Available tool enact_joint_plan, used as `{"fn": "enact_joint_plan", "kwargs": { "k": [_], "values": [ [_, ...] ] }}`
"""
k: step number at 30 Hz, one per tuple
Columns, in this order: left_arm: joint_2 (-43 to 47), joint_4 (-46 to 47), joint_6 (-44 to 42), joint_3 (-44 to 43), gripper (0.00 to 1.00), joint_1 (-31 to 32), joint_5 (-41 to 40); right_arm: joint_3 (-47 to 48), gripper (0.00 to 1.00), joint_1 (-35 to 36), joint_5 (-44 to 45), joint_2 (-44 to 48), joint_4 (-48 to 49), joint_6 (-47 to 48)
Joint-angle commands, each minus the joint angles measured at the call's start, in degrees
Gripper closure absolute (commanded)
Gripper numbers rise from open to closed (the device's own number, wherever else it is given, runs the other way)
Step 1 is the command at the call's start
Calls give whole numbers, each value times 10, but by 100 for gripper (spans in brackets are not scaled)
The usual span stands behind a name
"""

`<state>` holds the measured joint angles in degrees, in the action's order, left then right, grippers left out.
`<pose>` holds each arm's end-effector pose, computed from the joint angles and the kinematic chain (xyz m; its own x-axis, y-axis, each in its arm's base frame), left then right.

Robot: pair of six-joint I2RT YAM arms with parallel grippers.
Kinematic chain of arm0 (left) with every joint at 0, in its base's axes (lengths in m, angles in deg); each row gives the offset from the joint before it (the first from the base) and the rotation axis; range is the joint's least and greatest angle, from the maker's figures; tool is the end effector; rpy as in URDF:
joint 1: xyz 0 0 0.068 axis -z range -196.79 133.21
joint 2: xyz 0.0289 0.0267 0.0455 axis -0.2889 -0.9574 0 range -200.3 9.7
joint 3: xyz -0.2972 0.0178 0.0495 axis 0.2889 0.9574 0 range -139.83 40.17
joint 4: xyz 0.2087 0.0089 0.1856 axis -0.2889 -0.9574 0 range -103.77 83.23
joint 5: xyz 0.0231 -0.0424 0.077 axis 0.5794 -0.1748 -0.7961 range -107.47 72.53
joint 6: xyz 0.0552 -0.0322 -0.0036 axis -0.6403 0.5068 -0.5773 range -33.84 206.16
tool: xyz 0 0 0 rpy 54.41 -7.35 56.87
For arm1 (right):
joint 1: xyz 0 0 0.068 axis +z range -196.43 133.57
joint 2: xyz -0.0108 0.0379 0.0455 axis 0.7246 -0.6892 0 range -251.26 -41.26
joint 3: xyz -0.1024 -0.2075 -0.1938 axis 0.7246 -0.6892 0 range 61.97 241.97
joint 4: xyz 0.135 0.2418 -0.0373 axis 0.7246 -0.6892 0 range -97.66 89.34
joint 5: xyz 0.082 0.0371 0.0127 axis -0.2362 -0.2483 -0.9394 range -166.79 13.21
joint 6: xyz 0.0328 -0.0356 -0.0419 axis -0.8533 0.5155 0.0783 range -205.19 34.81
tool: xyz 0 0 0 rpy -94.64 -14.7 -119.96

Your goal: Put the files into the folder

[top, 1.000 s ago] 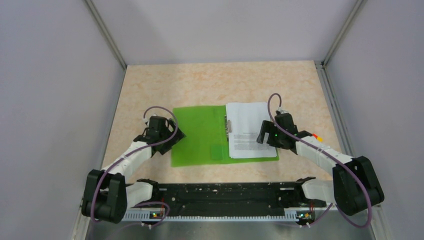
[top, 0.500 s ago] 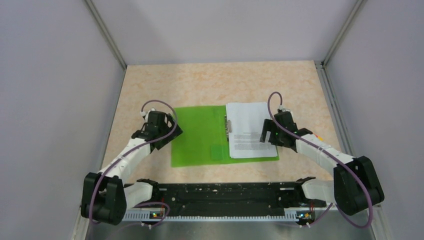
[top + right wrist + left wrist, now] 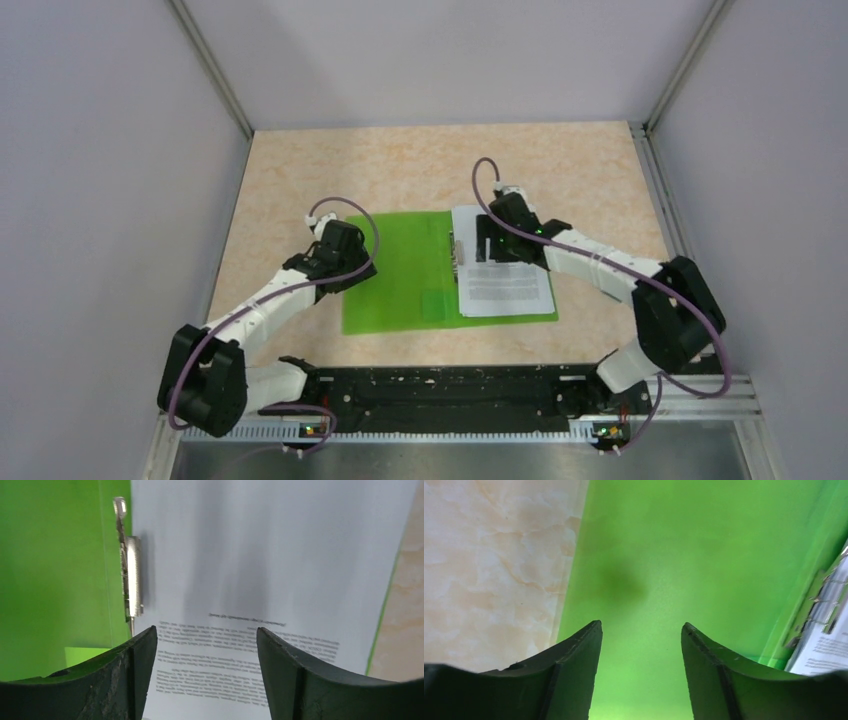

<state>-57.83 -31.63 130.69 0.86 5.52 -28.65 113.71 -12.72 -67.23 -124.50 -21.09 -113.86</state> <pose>0.2279 -0.0831 0.2150 -0.7128 -0.4511 -0.5370 -0.3299 0.8913 -0.3109 0.2689 0.1697 0.2217 -0.7962 0.0374 -0.6038 -0.0913 0.9792 0.1810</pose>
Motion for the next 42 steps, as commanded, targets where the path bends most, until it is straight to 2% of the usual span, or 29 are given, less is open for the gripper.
{"fn": "enact_joint_plan", "kwargs": {
  "k": [1, 5, 10, 22, 42],
  "values": [
    [-17, 43, 38, 30, 43, 13, 11, 92, 30, 48, 24, -74, 10, 1],
    [-26, 63, 59, 50, 58, 16, 10, 148, 40, 62, 26, -134, 0, 9],
    [-32, 75, 97, 72, 67, 22, -8, 191, 47, 78, 34, -173, -12, 18],
    [-57, 105, 167, 117, 100, 39, -26, 216, 63, 100, 54, -210, -34, 21],
    [-70, 86, 190, 113, 100, 40, -36, 206, 86, 118, 42, -224, -38, 15]
  ]
}}
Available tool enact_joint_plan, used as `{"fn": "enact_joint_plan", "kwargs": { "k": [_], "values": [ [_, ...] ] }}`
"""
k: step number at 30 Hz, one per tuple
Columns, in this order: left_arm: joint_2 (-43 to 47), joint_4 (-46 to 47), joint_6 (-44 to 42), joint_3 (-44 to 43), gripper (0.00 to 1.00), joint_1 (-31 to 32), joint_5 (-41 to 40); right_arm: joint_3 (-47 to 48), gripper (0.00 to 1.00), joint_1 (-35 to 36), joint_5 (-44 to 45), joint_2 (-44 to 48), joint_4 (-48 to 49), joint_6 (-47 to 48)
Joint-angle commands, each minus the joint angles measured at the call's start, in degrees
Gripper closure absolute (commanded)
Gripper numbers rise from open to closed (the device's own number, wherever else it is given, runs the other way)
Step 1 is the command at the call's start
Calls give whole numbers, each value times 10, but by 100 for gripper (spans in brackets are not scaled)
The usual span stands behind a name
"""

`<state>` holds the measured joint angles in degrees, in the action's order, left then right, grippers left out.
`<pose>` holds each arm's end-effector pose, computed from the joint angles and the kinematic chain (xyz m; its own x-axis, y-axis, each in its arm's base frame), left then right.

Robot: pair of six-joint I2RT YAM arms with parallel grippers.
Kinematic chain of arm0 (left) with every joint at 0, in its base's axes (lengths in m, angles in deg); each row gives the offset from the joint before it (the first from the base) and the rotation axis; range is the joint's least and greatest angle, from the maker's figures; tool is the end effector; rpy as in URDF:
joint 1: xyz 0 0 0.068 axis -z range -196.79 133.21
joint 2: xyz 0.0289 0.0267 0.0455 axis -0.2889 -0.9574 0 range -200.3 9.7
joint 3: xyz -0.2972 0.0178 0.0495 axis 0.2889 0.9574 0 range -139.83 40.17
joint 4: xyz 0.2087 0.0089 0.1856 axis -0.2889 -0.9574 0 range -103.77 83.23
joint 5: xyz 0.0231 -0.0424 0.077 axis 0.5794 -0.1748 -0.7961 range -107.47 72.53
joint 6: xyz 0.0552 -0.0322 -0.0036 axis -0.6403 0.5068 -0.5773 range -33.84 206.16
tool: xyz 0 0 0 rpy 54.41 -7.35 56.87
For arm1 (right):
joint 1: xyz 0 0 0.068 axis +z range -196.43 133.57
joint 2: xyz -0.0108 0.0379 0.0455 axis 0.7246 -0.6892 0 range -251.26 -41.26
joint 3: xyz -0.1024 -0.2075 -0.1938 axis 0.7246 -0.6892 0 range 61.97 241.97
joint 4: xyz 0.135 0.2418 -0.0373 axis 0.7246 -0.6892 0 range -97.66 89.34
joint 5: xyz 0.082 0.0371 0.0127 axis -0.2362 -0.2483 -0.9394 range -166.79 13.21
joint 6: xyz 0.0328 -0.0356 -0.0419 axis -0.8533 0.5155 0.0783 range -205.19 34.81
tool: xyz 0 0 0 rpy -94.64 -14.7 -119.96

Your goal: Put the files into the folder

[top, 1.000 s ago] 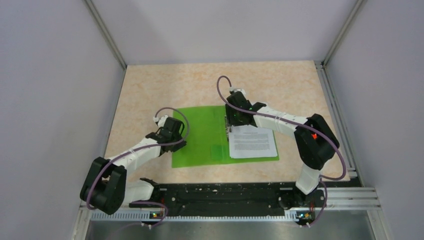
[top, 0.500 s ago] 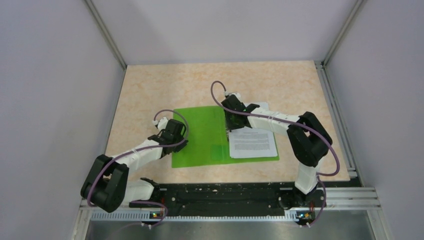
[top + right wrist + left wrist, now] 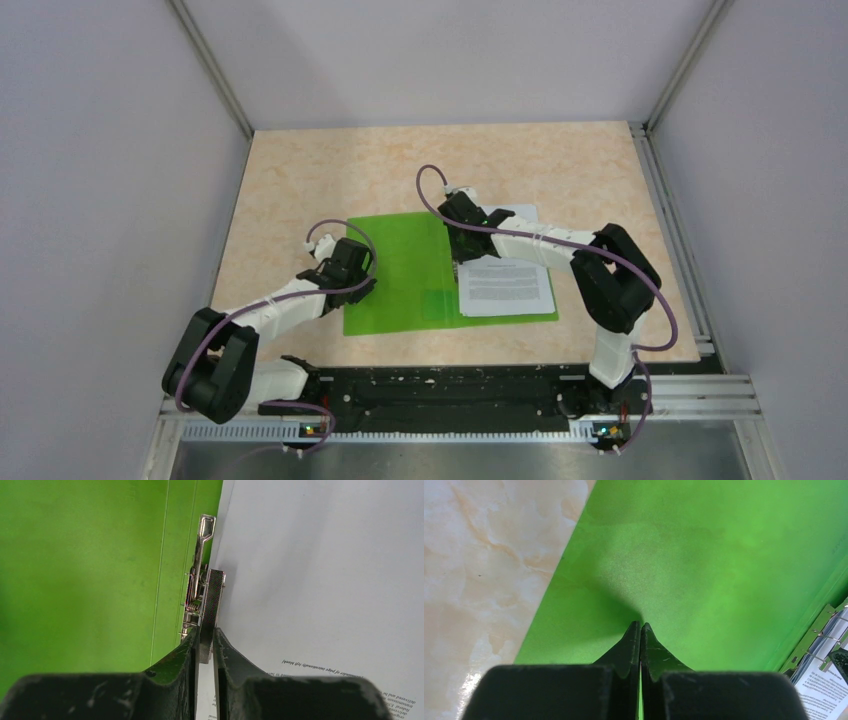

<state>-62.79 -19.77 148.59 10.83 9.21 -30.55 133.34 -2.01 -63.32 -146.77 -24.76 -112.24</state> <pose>0.2146 -0.0922 0.1554 -0.6235 -0.6566 -0.4244 -0.5164 0.7535 -0.4069 0.3046 0.2825 0.1942 -0.8105 -0.1752 -0.5589 -0.2521 0.9657 0.0629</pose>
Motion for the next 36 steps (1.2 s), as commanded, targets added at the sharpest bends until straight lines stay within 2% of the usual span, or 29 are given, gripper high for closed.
{"fn": "enact_joint_plan", "kwargs": {
  "k": [1, 19, 36],
  "values": [
    [-21, -33, 14, 14, 100, 3, -18, 7, 87, 11, 2, 1, 0, -2],
    [-40, -62, 58, 7, 100, 3, -31, -53, 91, 20, -7, 45, 22, -19],
    [-35, -67, 49, -3, 100, 8, -35, -75, 91, 22, -4, 46, 48, -25]
  ]
}}
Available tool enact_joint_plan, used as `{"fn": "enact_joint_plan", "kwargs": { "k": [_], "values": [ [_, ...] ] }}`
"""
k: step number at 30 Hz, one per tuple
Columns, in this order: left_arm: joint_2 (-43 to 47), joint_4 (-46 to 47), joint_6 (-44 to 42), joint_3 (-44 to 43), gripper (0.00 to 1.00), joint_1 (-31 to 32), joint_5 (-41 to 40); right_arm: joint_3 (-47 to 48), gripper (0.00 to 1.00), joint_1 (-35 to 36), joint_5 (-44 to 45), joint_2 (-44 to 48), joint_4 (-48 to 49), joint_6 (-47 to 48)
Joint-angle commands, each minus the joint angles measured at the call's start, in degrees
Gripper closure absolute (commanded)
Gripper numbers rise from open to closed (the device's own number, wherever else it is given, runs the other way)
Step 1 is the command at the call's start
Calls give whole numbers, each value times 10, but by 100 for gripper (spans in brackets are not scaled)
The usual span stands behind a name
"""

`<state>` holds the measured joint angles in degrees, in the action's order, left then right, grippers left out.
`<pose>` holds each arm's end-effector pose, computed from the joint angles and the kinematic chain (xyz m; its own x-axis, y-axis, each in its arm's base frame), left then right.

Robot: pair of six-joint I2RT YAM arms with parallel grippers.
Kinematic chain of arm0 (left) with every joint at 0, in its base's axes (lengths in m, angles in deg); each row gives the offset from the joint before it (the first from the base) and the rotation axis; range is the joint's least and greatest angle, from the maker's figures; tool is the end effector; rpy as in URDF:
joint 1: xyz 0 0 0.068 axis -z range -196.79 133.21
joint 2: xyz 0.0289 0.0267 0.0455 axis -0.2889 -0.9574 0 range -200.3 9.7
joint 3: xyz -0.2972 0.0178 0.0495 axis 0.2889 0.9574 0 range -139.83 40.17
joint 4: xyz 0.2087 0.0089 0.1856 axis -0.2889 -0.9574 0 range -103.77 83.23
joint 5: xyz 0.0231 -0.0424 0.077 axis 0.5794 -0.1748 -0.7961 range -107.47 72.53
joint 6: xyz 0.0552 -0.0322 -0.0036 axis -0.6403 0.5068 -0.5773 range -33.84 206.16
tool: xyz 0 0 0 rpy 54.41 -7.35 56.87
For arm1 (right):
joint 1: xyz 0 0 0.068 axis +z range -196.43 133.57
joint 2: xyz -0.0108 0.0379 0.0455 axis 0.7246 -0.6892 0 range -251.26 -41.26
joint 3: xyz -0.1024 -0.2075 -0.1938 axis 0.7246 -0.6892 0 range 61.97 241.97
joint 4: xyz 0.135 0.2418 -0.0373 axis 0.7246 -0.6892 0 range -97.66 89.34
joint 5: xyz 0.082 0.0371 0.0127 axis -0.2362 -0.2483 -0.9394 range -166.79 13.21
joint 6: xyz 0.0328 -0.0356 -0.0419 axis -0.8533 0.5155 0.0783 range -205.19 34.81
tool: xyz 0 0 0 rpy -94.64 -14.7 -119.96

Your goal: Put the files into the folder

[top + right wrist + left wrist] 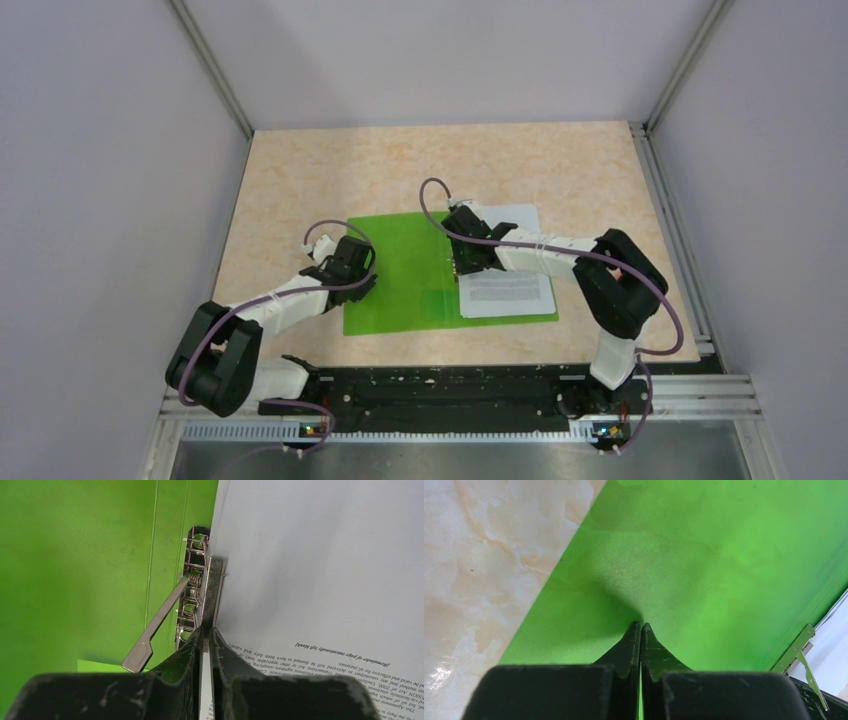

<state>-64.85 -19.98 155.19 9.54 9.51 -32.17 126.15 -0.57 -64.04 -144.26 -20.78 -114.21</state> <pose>0.2204 -0.0949 0.1544 -0.5543 -0.7335 -0.3933 -0.5938 0.6796 -0.4306 0.2812 0.2743 0.1762 -0.8227 -0.1685 -0.5430 -0.2534 0.9636 0.0849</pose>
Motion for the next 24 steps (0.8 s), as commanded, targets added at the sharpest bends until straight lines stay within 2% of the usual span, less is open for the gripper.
{"fn": "enact_joint_plan", "kwargs": {
  "k": [1, 9, 17, 24],
  "values": [
    [-13, -66, -17, 10, 100, 6, -21, -1, 91, 7, 4, 24, 8, -4],
    [-2, -66, 11, 16, 100, 31, -36, 20, 86, 8, 3, 44, -7, 0],
    [-8, -67, 17, 10, 100, 39, -40, 48, 77, 10, 11, 82, -36, 8],
    [4, -68, 5, 1, 100, 41, -38, 117, 73, 52, 87, 74, -91, 33]
  ]
}}
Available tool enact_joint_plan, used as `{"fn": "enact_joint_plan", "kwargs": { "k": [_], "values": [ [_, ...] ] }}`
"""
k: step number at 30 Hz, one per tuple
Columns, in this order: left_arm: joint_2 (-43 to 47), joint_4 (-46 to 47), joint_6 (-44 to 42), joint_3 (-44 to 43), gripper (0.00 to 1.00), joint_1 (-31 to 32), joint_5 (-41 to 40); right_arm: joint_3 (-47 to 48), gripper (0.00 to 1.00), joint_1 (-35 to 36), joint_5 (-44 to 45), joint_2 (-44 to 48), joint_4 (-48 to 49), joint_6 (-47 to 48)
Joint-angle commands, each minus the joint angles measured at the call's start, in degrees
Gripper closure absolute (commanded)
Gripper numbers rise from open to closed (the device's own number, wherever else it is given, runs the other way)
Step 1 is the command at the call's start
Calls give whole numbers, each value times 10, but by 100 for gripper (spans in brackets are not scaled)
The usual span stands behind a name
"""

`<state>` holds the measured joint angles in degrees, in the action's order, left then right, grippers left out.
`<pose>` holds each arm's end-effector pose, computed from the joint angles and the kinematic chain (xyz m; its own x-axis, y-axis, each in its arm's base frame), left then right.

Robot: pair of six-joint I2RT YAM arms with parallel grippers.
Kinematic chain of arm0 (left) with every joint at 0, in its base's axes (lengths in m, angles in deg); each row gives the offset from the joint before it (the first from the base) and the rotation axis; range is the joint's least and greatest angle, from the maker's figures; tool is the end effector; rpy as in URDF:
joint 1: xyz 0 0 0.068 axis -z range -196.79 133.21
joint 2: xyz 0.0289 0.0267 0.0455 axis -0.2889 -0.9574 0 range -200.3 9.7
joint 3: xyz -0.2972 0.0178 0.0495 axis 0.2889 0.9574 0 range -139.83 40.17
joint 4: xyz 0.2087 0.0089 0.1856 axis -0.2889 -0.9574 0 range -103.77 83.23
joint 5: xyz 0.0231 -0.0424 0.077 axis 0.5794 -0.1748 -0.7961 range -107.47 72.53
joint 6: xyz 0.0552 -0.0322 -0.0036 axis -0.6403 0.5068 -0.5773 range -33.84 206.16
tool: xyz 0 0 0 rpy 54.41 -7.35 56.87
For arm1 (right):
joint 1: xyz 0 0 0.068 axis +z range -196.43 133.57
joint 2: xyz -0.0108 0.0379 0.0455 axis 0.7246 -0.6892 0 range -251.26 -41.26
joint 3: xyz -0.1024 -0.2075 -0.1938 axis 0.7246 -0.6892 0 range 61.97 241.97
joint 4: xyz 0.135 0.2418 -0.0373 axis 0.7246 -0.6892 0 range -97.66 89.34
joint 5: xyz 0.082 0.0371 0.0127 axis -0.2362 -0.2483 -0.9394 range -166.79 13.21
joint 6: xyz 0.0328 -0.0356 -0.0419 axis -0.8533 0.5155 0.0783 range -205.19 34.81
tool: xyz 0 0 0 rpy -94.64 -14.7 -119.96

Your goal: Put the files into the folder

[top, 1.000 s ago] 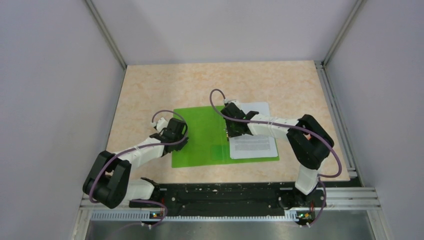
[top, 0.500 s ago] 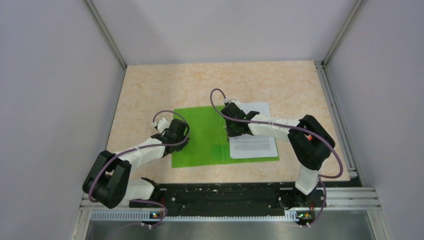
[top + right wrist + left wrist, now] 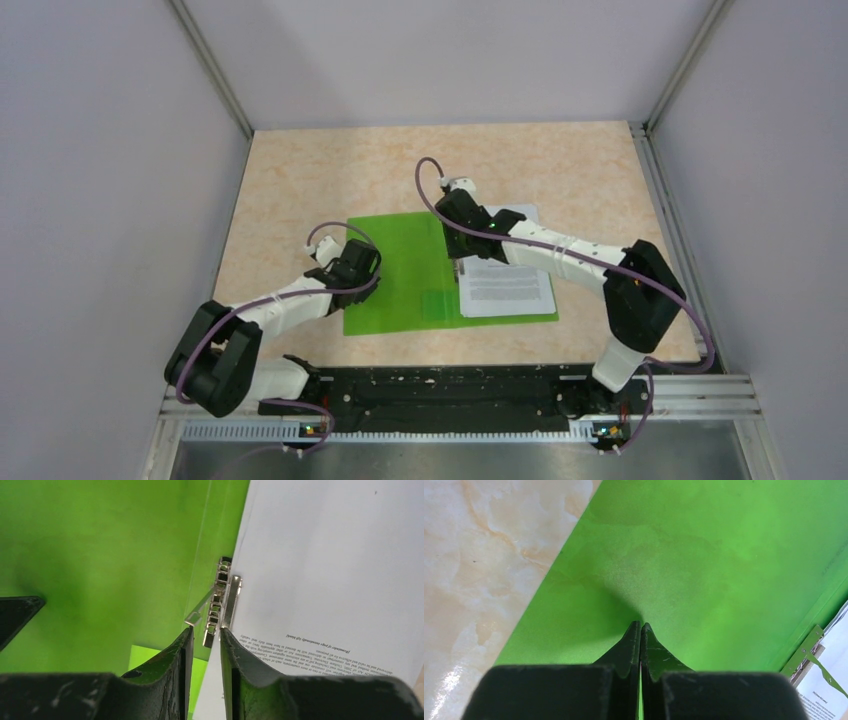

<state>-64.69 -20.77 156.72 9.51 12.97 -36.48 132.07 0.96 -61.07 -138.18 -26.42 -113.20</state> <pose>0.2144 -0.1040 0.1551 -0.5444 -0.7157 -0.4374 -0.5862 0.6977 -0.4119 0.2753 0.2797 0.2429 -0.7550 -0.1531 -0.6376 -0.2746 0.9568 0.0953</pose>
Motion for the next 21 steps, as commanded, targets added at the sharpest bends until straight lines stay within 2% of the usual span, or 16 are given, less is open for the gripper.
{"fn": "enact_joint_plan", "kwargs": {
  "k": [1, 6, 9, 12, 14, 21],
  "values": [
    [6, -62, -13, -2, 100, 6, 4, 70, 73, 48, 72, 5, -43, 28],
    [35, -100, -40, -34, 98, 7, -13, 129, 73, 74, 123, -43, -88, 54],
    [51, -134, -76, -67, 80, 6, -40, 159, 73, 84, 150, -69, -107, 67],
    [67, -156, -120, -90, 57, 0, -70, 180, 73, 86, 160, -88, -118, 79],
    [79, -155, -152, -90, 48, -13, -75, 184, 73, 86, 156, -93, -119, 83],
    [113, -84, -246, -29, 13, -120, 45, 173, 70, 86, 141, -80, -110, 88]
  ]
}}
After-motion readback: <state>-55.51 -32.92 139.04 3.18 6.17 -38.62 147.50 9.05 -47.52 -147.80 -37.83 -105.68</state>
